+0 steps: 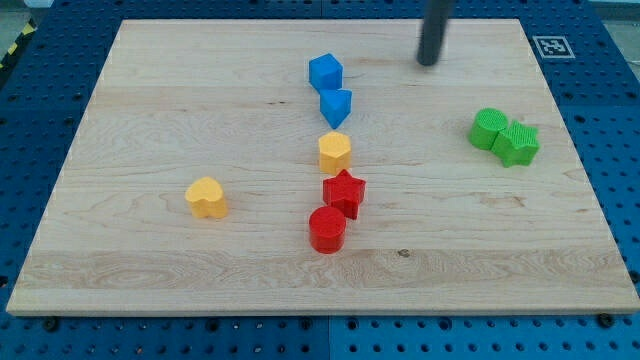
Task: Push the green star along with green circle towards the top center
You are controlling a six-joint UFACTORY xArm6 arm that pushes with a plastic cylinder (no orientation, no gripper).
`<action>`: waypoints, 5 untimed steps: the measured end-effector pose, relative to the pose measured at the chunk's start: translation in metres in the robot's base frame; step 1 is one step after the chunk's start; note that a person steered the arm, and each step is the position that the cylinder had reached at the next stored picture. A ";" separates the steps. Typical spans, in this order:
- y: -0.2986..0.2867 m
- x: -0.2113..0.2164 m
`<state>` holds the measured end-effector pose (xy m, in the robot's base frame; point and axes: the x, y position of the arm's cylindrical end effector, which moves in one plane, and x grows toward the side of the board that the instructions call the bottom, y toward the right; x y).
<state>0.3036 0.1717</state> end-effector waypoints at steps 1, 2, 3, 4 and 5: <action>0.054 0.050; 0.108 0.103; 0.125 0.161; 0.094 0.172; 0.088 0.171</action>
<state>0.4742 0.2599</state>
